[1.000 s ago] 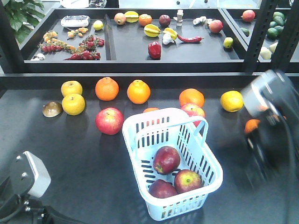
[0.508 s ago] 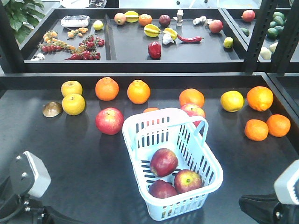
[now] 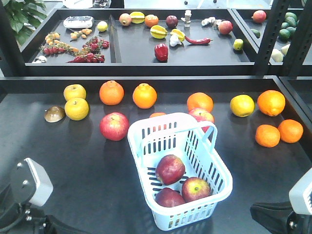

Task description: Pick three apples into basket with both arms

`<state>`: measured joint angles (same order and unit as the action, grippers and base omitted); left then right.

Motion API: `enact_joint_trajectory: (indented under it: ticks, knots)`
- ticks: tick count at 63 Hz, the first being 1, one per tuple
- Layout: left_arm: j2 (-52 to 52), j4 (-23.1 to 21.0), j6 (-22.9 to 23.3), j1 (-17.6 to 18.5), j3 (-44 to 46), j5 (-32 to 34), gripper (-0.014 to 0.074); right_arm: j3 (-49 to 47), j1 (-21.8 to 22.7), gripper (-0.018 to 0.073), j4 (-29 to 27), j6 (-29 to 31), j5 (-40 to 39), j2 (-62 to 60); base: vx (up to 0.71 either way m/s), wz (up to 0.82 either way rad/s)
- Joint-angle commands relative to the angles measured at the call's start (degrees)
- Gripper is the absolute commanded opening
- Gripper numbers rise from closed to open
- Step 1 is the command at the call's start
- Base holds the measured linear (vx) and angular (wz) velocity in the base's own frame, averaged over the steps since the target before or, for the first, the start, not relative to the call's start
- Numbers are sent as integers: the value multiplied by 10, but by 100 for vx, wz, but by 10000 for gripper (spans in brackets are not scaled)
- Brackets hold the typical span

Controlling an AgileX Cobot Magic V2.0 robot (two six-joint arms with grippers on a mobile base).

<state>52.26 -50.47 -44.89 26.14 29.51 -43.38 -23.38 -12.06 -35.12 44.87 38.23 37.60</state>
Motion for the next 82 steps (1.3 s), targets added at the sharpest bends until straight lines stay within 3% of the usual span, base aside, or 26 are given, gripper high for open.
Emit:
enact_joint_trajectory:
  ticks: [1,27,36,45,48,58,73,82]
  knots:
    - [-7,-28,5,2,14,9,-6,-15,1,-5,-13,3,-26,-1,0,0]
    - [-7,-41,5,2,16,13,-6,-15,1,-5,-13,3,-26,-1,0,0]
    - [-7,-106,5,2,16,25,-6,-15,1,-5,-13,3,-26,-1,0,0]
    - [-6,-192,5,2,16,107,-6,-15,1,-5,-13,3,-26,-1,0,0]
    - [-6,-199,5,2,16,144,-6,-15,1,-5,-13,3,-26,-1,0,0]
    - [-7,-140,37,2,6,211,-6,-15,1,-5,-13,3,-26,-1,0,0]
    - [-7,97,285,2,-63,276,-6,-15,1,-5,-13,3,-26,-1,0,0]
    - [-7,187,401,2,-132,342,-6,-15,1,-5,-13,3,-26,-1,0,0]
